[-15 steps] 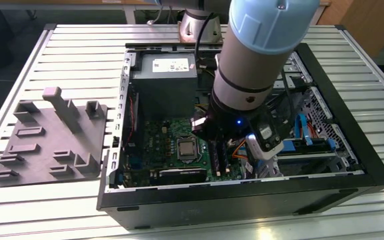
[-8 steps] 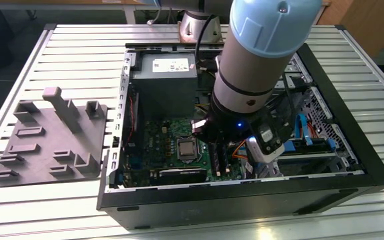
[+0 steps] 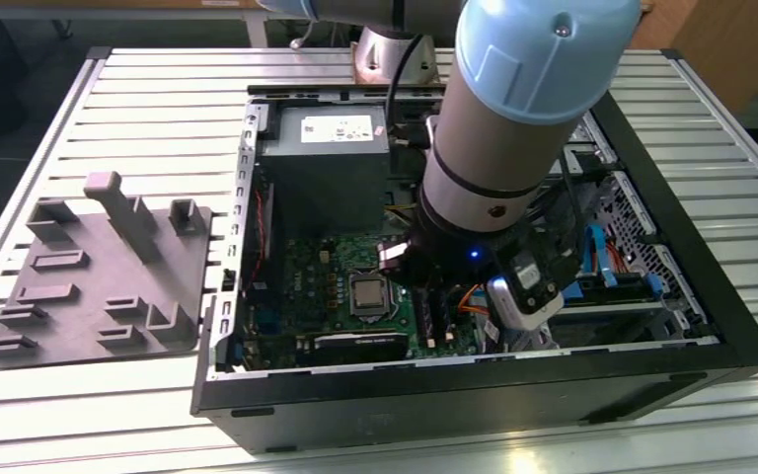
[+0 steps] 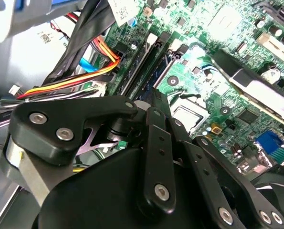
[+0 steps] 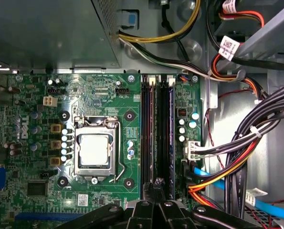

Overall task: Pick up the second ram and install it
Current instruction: 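Press down the second ram until it locks into place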

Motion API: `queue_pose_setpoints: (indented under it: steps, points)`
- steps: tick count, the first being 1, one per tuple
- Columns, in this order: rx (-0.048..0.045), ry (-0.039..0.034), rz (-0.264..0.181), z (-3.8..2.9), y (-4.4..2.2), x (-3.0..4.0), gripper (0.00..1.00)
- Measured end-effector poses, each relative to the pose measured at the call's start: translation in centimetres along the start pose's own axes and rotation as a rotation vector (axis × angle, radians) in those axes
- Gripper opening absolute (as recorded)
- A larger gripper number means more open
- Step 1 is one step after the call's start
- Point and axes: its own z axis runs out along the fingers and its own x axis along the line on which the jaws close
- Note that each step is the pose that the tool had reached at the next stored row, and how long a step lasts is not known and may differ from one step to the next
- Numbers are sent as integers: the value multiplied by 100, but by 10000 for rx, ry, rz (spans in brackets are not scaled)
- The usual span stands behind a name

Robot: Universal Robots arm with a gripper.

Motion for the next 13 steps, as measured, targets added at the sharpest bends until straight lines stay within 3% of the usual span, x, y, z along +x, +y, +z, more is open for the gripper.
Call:
queue_pose_setpoints:
  steps: [13]
  points:
    - [0, 0, -1, 7, -46, -1, 11]
